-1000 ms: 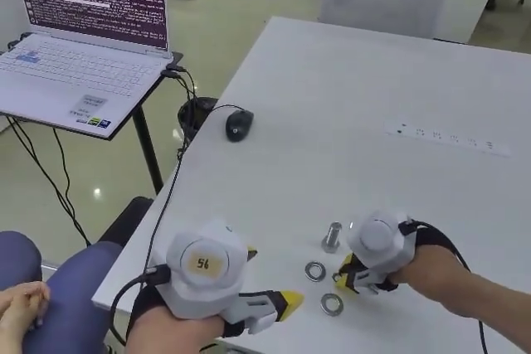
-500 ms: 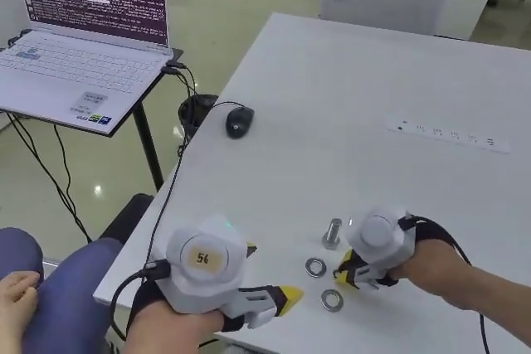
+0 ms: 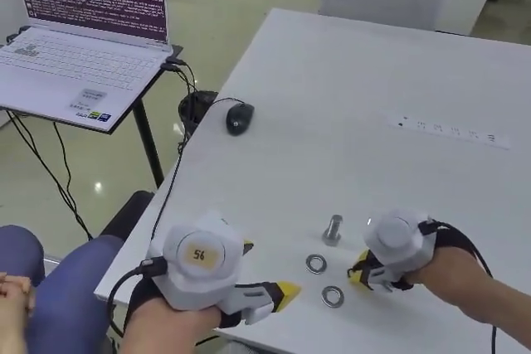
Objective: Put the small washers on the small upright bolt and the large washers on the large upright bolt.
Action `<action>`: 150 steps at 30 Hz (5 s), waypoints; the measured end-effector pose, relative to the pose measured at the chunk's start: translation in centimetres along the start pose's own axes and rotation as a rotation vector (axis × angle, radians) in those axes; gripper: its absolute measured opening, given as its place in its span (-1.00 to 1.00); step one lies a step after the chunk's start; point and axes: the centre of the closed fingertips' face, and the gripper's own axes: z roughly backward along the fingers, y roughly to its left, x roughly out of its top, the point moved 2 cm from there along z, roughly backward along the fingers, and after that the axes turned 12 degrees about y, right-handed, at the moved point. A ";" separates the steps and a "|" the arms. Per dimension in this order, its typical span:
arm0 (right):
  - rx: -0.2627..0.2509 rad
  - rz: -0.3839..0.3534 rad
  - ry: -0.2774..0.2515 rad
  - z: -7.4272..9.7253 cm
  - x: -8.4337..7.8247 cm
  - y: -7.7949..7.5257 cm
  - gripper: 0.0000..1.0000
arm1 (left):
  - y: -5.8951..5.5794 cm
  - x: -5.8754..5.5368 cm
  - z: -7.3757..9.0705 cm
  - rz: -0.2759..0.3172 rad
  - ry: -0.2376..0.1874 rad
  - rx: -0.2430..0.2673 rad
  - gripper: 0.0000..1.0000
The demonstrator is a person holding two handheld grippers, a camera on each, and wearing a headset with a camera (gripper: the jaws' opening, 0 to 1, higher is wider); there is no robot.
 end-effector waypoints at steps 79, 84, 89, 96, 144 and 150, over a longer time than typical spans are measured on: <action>-0.093 -0.285 0.025 2.8 -6.3 -6.5 -0.66 | -0.3 0.2 -0.7 -0.005 0.019 -0.015 0.07; -0.010 -0.186 -0.033 2.0 -5.1 -2.3 -0.67 | -0.5 0.0 -0.8 -0.008 0.020 -0.020 0.07; 0.060 -0.058 -0.037 0.9 -3.2 1.5 -0.66 | -0.6 0.0 -0.8 -0.011 0.019 -0.023 0.07; 0.093 0.120 -0.044 -0.6 0.1 4.7 -0.46 | -0.4 0.0 -0.4 -0.012 0.015 -0.015 0.07; 0.121 0.403 0.026 -1.3 2.4 5.0 -0.53 | -0.3 0.2 -0.1 -0.006 0.005 -0.008 0.06; 0.093 0.294 -0.019 -0.1 2.0 3.4 -0.54 | -0.1 0.2 -0.1 -0.002 0.002 -0.006 0.06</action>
